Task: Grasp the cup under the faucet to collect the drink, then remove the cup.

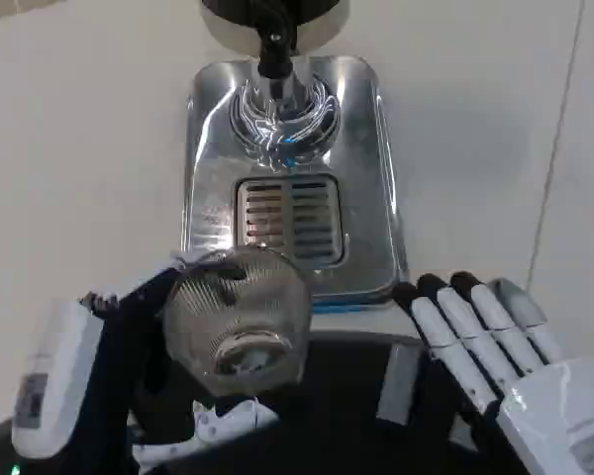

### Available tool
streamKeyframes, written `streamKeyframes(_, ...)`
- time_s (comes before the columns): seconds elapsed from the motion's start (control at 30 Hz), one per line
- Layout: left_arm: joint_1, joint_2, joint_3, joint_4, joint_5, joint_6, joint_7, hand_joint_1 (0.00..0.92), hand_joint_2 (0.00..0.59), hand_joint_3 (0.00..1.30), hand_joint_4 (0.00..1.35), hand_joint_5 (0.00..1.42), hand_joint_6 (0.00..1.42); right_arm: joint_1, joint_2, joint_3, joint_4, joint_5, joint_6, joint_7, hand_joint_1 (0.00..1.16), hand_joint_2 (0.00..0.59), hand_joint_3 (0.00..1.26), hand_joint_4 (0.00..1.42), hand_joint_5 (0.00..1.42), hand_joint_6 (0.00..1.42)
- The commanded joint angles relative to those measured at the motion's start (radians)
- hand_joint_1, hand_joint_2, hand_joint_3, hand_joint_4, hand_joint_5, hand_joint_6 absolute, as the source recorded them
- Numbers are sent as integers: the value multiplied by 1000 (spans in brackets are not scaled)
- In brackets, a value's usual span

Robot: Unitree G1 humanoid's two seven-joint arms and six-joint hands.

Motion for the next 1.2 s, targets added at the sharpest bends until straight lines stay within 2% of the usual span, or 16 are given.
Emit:
streamKeyframes(0.03,-9,-3,7,-1,-15,13,-13,698,108,1155,1198,1343,1424,17,7,21,-13,-7,12,17,559,363,0,0,0,0)
streamKeyframes(0.43,-32,-27,-11,27,6,40,-5,698,110,1155,1212,1357,1424,13,11,23,-33,-2,29,44,552,362,0,0,0,0)
streamKeyframes(0.6,-90,-61,-20,53,21,85,7,698,110,1155,1212,1357,1424,86,19,3,-77,12,29,37,548,361,0,0,0,0)
streamKeyframes(0.7,-165,-91,-25,108,28,123,25,698,110,1155,1212,1357,1424,117,20,-5,-98,16,25,41,547,360,0,0,0,0)
streamKeyframes(0.83,-254,-109,-26,194,17,162,39,701,112,1155,1212,1358,1424,131,21,-11,-129,15,26,62,549,364,0,0,0,0)
streamKeyframes(1.0,-399,-103,-30,343,20,186,77,705,113,1155,1213,1358,1424,129,34,-15,-155,10,38,97,549,364,0,0,0,0)
streamKeyframes(1.2,-507,-85,-57,469,20,176,114,707,114,1155,1213,1358,1424,125,57,-11,-167,-1,47,125,546,361,0,0,0,0)
